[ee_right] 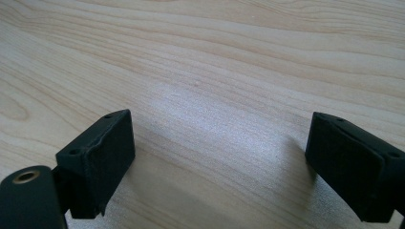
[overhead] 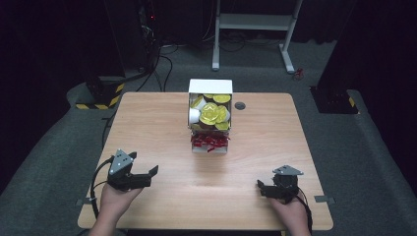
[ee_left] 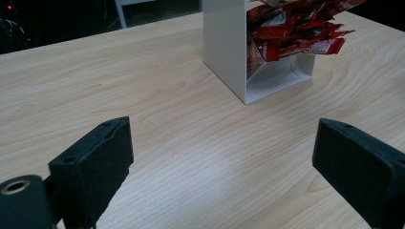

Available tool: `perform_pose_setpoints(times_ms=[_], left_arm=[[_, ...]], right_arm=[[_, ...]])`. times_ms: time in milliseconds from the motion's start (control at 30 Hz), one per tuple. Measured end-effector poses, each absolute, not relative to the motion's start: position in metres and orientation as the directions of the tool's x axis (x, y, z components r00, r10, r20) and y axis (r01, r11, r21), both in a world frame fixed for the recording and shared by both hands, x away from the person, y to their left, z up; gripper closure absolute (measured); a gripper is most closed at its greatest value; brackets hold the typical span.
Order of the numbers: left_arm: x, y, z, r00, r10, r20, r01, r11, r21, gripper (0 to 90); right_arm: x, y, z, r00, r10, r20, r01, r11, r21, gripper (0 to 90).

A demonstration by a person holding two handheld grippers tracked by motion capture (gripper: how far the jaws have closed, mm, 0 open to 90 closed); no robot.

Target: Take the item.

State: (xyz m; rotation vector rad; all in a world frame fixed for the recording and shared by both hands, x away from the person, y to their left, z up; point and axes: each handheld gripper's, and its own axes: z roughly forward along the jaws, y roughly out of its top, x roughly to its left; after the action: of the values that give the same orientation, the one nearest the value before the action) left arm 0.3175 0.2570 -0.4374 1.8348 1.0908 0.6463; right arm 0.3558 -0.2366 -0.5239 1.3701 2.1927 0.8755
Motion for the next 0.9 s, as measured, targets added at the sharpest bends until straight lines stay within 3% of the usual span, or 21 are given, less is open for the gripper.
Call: perform_pose_setpoints(times_ms=[900], left_arm=[[0.318,0.243,-0.43,0.498,0.867,-0.003,0.403,-0.229,0.886,7.3]], right_arm=[[0.356,-0.237,-0.525,-0.438,0.899,-0.007,0.643,0.318,0.697,8.7]])
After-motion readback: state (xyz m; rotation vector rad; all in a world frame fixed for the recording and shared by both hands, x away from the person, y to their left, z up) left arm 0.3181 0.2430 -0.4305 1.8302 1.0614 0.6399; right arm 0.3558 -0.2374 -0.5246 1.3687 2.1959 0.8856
